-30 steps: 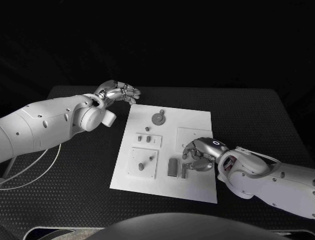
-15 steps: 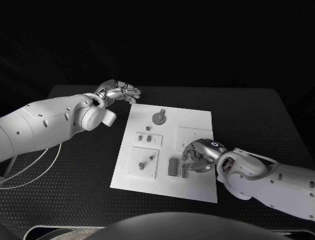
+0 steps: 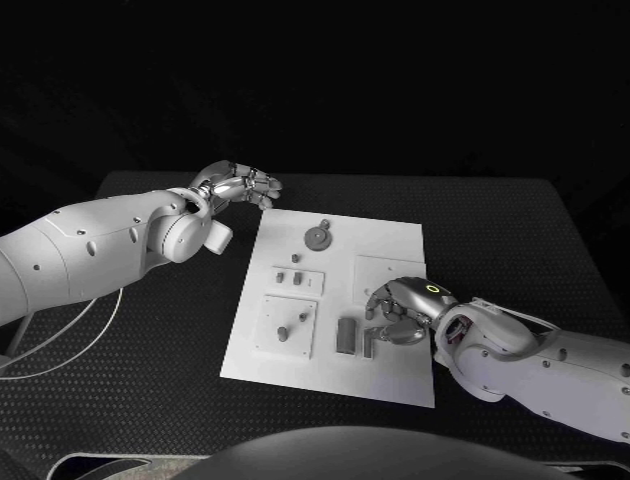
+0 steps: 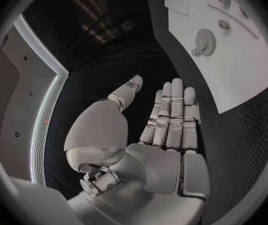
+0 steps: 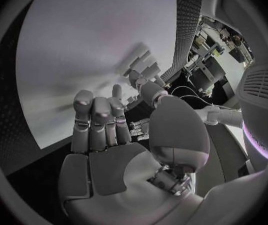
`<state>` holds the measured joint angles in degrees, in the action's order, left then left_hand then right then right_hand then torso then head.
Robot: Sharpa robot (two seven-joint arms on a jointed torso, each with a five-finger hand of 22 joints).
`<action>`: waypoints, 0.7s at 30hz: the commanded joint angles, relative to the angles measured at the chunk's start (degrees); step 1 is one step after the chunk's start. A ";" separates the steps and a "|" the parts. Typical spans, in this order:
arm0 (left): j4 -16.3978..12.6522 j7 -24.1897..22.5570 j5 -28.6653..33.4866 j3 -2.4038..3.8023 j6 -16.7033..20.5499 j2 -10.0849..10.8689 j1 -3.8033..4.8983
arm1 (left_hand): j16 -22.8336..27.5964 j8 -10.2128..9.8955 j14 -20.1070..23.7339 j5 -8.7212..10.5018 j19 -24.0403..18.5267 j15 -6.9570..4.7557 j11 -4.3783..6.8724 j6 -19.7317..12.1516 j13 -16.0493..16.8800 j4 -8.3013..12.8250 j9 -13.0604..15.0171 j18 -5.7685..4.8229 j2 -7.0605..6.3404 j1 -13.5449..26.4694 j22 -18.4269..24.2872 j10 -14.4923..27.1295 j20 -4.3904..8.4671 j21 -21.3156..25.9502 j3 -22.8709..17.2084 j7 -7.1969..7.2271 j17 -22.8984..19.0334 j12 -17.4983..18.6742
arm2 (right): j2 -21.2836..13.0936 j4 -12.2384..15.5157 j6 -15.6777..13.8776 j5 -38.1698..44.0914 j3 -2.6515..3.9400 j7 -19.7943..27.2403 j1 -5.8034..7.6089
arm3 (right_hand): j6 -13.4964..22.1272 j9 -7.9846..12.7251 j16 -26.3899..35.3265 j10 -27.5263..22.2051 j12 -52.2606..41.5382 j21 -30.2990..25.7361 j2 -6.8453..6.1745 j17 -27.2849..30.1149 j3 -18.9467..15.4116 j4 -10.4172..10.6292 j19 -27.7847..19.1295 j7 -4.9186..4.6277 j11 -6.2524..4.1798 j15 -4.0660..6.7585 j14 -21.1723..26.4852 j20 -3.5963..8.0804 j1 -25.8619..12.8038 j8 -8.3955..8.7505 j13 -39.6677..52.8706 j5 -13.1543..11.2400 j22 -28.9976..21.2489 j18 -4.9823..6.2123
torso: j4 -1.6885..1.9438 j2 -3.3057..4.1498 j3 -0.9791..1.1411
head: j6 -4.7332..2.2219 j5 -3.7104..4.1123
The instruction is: Assemble the parts on the task board
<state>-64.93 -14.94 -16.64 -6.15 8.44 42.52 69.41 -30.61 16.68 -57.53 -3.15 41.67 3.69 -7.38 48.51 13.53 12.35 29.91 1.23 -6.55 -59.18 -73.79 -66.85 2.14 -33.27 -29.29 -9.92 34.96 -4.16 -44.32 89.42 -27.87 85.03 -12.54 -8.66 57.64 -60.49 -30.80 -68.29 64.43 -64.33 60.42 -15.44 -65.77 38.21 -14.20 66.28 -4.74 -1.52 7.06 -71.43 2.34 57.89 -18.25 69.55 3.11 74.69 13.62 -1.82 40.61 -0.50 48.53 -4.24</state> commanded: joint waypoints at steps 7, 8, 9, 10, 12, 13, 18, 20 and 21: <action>0.16 -0.50 -0.07 0.02 0.01 -0.26 0.07 | 0.22 0.35 -0.18 0.25 -0.09 0.21 -0.01 -0.40 -0.10 -0.46 -0.02 1.12 -0.06 0.40 -0.09 0.35 -0.36 0.41 -0.04 -0.14 0.09 0.06 | -1.23 -0.54 -8.70 -17.46 0.09 9.10 0.01 | 5.22 0.53 3.04 -2.69 2.74 -2.95 1.00 1.21 -4.36 2.83 -2.49 -1.85 1.64 -1.10 2.10 -0.35 -7.30 2.24 -1.56 4.08 -1.13 1.38 | -0.13 -0.26 -0.05 | -1.11 -0.30; 0.37 -0.59 -0.01 0.01 -0.02 -0.37 0.07 | 0.23 0.34 -0.18 0.25 -0.09 0.21 -0.01 -0.41 -0.10 -0.46 -0.02 1.12 -0.08 0.40 -0.09 0.34 -0.36 0.41 -0.04 -0.14 0.10 0.05 | -1.25 -0.87 -8.81 -19.72 0.14 10.22 0.07 | 5.74 0.53 3.91 -3.15 3.44 -3.69 1.29 1.68 -5.07 2.86 -3.15 -2.04 1.80 -1.32 2.61 -0.43 -8.18 2.43 -2.07 4.73 -1.44 1.38 | -0.19 -0.34 -0.02 | -1.56 -0.41; 0.64 -0.68 0.15 0.01 -0.03 -0.53 0.07 | 0.24 0.33 -0.20 0.25 -0.08 0.20 0.02 -0.44 -0.08 -0.46 -0.03 1.12 -0.09 0.38 -0.11 0.27 -0.35 0.42 -0.03 -0.15 0.13 0.01 | -1.23 -1.46 -8.60 -22.03 0.20 11.81 0.34 | 6.16 0.47 5.14 -3.73 4.41 -4.78 1.63 2.36 -5.83 2.68 -4.04 -2.28 2.03 -1.53 3.26 -0.64 -8.92 2.53 -2.82 5.60 -1.93 1.38 | -0.27 -0.49 0.05 | -1.99 -0.40; 0.66 -0.81 0.29 0.01 0.05 -0.52 0.07 | 0.26 0.33 -0.23 0.25 -0.07 0.20 0.07 -0.45 -0.05 -0.48 -0.03 1.13 -0.11 0.37 -0.15 0.14 -0.34 0.44 -0.03 -0.15 0.18 -0.06 | -1.24 -1.95 -7.93 -24.24 0.24 13.17 0.73 | 6.31 0.38 5.62 -3.81 4.76 -5.22 2.00 2.67 -6.45 2.36 -4.24 -2.32 2.16 -1.60 3.29 -0.78 -9.18 2.51 -3.23 5.99 -2.16 1.38 | -0.32 -0.59 0.09 | -2.47 -0.31; 0.47 -1.15 0.41 0.01 0.34 -0.38 0.07 | 0.28 0.34 -0.25 0.25 -0.06 0.19 0.13 -0.45 -0.01 -0.48 -0.03 1.13 -0.13 0.35 -0.18 0.00 -0.34 0.47 -0.02 -0.15 0.23 -0.13 | -1.32 -2.64 -6.04 -29.38 0.39 14.95 1.21 | 6.94 0.27 6.68 -4.49 5.53 -6.26 2.78 3.20 -7.74 1.32 -5.02 -2.53 2.42 -1.88 3.91 -1.22 -9.43 2.65 -4.00 6.25 -2.57 1.38 | -0.40 -0.92 0.16 | -2.96 -0.26; 0.43 -1.36 0.52 0.01 0.56 -0.39 0.08 | 0.29 0.34 -0.26 0.25 -0.06 0.19 0.14 -0.45 0.00 -0.48 -0.03 1.13 -0.13 0.34 -0.19 -0.01 -0.34 0.47 -0.03 -0.15 0.24 -0.14 | -1.30 -3.32 -4.28 -33.08 0.64 16.09 1.57 | 7.12 0.17 7.26 -5.03 5.92 -6.86 3.29 3.44 -8.49 0.73 -5.60 -2.65 2.55 -2.03 4.41 -1.60 -9.58 2.63 -4.40 6.37 -2.74 1.38 | -0.44 -1.07 0.16 | -3.33 -0.24; 0.73 -4.57 2.57 0.03 2.65 -1.20 0.08 | 0.24 0.59 -0.59 0.25 0.04 0.07 0.40 -0.06 0.15 -0.39 0.06 1.14 -0.04 0.10 -0.32 -0.59 -0.28 0.55 -0.07 0.01 0.50 -0.42 | 0.28 -9.16 6.32 -43.12 3.37 16.70 4.35 | 9.37 0.15 12.06 -10.38 9.60 -11.67 6.83 5.83 -12.39 -2.29 -11.33 -3.87 3.95 -3.67 9.82 -4.14 -8.18 3.34 -7.45 9.54 -3.91 0.76 | -0.56 -1.89 -0.03 | -5.89 0.45; 1.17 -6.56 4.30 0.03 4.49 -1.88 0.08 | -0.05 0.89 -1.27 0.23 0.19 -0.20 0.75 0.47 0.34 -0.31 0.16 1.14 0.16 -0.13 -0.38 -1.35 -0.16 0.63 -0.14 0.25 0.80 -0.78 | 0.78 -11.42 8.90 -43.60 4.94 17.16 4.94 | 11.35 0.59 13.90 -12.07 11.14 -13.40 7.61 7.10 -12.09 -2.30 -12.86 -4.64 4.77 -4.49 11.51 -4.90 -6.35 4.33 -8.89 9.14 -4.55 0.48 | -0.59 -2.23 -0.10 | -6.56 0.54; 1.51 -7.57 5.88 0.03 5.27 -2.39 0.08 | -0.11 1.00 -1.48 0.22 0.28 -0.30 0.90 0.66 0.42 -0.24 0.19 1.13 0.24 -0.27 -0.40 -1.67 -0.09 0.67 -0.18 0.36 0.91 -0.92 | 1.27 -13.27 10.26 -44.74 5.81 17.50 5.59 | 12.39 0.80 16.10 -14.00 13.08 -15.61 8.27 8.66 -11.44 -2.23 -14.91 -5.43 5.53 -5.55 13.47 -5.76 -5.52 4.75 -10.62 6.35 -5.45 -0.03 | -0.55 -2.41 -0.14 | -7.06 0.71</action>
<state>-63.56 -17.52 -14.92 -6.17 10.26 40.53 69.41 -30.61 17.38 -58.70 -3.15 41.67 3.35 -6.49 48.93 13.92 12.19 30.06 1.23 -6.56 -59.18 -74.12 -68.34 2.14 -32.78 -29.44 -9.50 35.82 -4.83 -43.27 77.24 -26.06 48.09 -6.69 5.73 63.17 -48.58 -30.12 -52.63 51.02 -51.63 45.24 -7.33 -57.35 26.50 -16.38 51.91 -9.99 3.80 1.73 -58.53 -3.25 52.07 -13.75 59.19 10.11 69.38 13.31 -2.32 38.89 -0.52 42.55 -3.82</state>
